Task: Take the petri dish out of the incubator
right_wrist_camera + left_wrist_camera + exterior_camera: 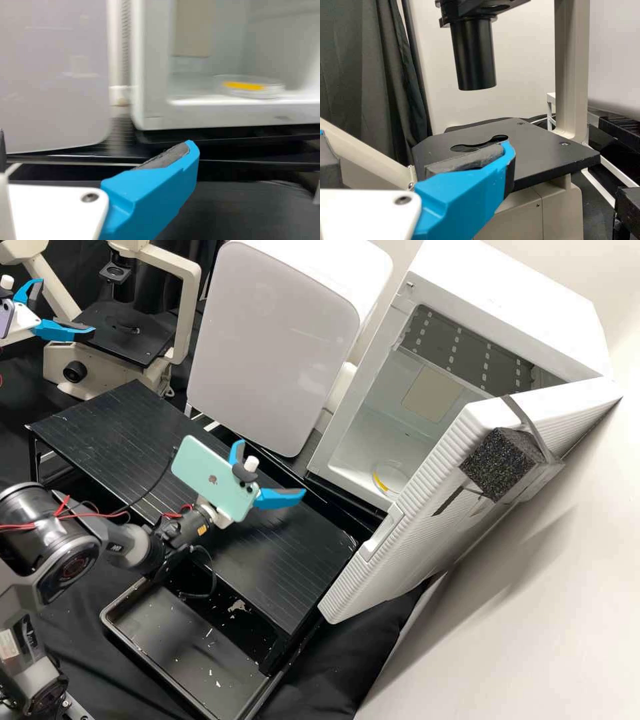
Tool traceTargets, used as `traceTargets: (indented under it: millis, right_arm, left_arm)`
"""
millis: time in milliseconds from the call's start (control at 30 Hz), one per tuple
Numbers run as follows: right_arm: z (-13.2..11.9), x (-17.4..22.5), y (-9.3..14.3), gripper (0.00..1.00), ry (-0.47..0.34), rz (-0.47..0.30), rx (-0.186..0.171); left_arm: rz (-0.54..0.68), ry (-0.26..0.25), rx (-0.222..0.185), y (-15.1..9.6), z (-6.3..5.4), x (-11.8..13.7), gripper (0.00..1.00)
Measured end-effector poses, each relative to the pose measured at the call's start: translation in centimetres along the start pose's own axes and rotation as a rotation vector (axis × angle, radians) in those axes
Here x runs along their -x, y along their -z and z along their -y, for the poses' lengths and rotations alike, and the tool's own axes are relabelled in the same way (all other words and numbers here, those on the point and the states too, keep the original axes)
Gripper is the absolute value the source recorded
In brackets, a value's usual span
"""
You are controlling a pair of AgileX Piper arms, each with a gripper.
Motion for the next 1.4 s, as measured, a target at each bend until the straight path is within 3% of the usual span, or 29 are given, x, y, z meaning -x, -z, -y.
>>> traceTargets:
  millis: [367, 600, 900, 1000, 1200, 1400]
  right_arm:
    - [-6.4, 1.4, -4.4, 1.00, -0.272, 0.059, -0.030]
    - [-8.6, -1.5, -6.0, 1.00, -0.332, 0.065, -0.012]
    - [-10.0, -4.9, -6.7, 1.00, -0.333, 0.069, -0.010]
    - [-9.9, -6.2, -7.0, 1.00, -0.310, 0.078, -0.027]
    - [-9.0, -7.8, -7.7, 1.00, -0.242, 0.098, -0.020]
    - [-9.0, -8.6, -7.5, 1.00, -0.239, 0.085, -0.019]
  left_arm:
    - [0.000, 0.000, 0.000, 0.0, 0.0, 0.0, 1.00]
    - [0.000, 0.000, 0.000, 0.0, 0.0, 0.0, 1.00]
    - [0.000, 0.000, 0.000, 0.0, 0.0, 0.0, 1.00]
    - [0.000, 0.000, 0.000, 0.0, 0.0, 0.0, 1.00]
    - [0.000, 0.000, 0.000, 0.0, 0.0, 0.0, 1.00]
    - [0.000, 0.000, 0.000, 0.0, 0.0, 0.0, 1.00]
